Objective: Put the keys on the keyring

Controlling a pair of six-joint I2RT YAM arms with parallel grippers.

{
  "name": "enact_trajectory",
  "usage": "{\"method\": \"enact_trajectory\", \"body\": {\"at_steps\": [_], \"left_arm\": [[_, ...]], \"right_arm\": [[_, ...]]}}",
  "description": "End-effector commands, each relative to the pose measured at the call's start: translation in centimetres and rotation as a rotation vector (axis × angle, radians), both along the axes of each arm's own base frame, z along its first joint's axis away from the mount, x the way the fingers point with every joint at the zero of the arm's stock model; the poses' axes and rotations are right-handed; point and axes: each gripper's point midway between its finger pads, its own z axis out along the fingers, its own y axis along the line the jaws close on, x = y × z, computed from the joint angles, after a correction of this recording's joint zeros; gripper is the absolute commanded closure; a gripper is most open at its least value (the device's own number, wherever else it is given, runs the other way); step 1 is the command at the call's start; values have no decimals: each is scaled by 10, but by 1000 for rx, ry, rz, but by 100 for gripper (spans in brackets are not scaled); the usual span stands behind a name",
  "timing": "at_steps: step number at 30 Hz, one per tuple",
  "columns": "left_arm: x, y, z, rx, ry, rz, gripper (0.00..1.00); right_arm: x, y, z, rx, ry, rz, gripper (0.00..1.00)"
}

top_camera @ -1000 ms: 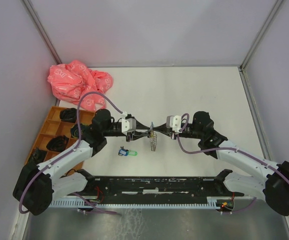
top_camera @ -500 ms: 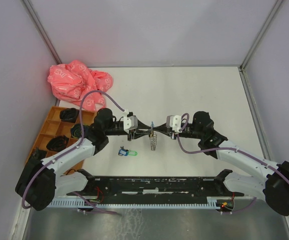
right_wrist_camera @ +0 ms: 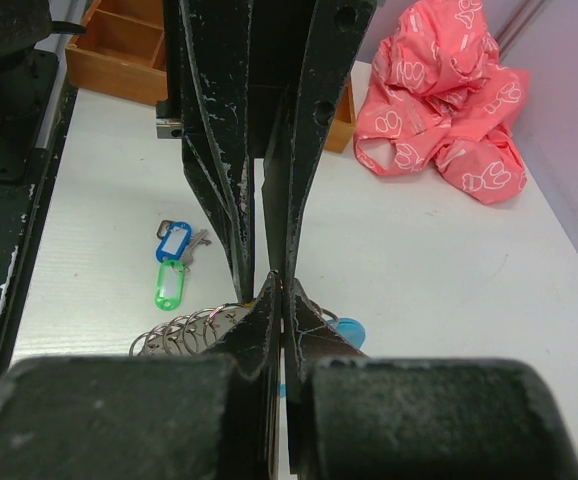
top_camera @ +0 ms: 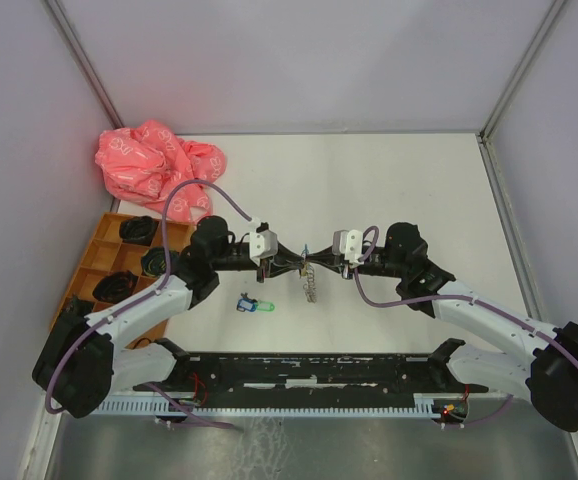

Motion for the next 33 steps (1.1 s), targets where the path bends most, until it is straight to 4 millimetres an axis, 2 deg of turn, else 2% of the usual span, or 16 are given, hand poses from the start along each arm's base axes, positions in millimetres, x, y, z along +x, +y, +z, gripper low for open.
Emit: {"method": "enact_trajectory", "body": {"at_steps": [1,6,9,10,15,24,28,33], "left_arm": [[5,-8,26,-52,-51,-8,75],[6,-8,29,-60,-57,-4,77],[9,-7,28,-56,-53,19,95],[10,-7,26,-49,-50,25,97],[16,0,27,12,-62,76,97],[20,0,6,303,-60,212,97],[15,1,1,443,-70,270,97],[4,-2,12,509,-81,262,97]], "right_arm": [[2,5,30,72,-67,12,99],[2,5,29,68,-63,17,99],[2,4,28,58,-57,14,99],[2,4,27,52,-53,12,99],[4,-4,17,-47,-22,-20,96],[5,-37,9,-250,79,-155,69],[1,-40,7,-273,78,-144,62],[2,-35,3,-268,58,-110,59]]}}
